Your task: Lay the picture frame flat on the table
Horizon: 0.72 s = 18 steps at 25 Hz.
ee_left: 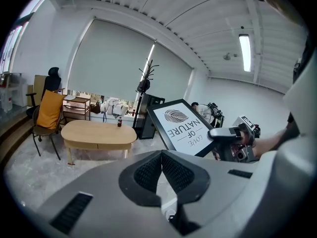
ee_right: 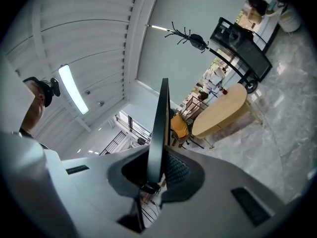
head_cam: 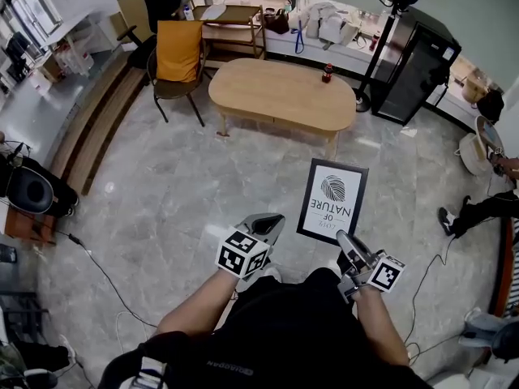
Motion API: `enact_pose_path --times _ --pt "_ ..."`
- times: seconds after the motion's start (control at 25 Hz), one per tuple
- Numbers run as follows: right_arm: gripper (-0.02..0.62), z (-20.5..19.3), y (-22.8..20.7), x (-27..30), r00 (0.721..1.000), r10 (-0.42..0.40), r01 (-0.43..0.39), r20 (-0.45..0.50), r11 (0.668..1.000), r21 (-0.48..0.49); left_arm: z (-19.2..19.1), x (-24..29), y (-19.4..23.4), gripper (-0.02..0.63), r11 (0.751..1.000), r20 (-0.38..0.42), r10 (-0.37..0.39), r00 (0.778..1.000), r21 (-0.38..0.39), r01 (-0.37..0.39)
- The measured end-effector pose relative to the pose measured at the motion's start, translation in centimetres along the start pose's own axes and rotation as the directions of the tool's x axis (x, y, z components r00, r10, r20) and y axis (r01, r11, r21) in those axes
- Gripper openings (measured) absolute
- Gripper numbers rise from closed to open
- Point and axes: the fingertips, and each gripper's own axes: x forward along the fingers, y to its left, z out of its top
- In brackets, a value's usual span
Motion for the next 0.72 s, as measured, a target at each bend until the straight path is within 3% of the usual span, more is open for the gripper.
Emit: enact_pose_path --times 0.32,0.6,0.72 --pt "0.037 0.3 -2.4 3.8 0.998 -0.017 0.018 -0.063 1.000 0.023 -0.4 1.1 3.3 0.005 1.000 -0.026 0.032 0.999 0.002 -0.031" --pt "0.037 6.0 -5.2 11.7 0.998 0.047 -0.046 -0.038 0.999 0.027 4.3 3.3 8.5 0.005 0.997 0.009 0.073 0.997 0.002 -0.073" --pt "0.037 9.0 -5.8 15.6 0.995 0.085 -0.085 -0.042 0.996 0.021 6.9 4.9 11.8 0.005 0.994 0.017 0.102 0.995 -0.034 -0.101"
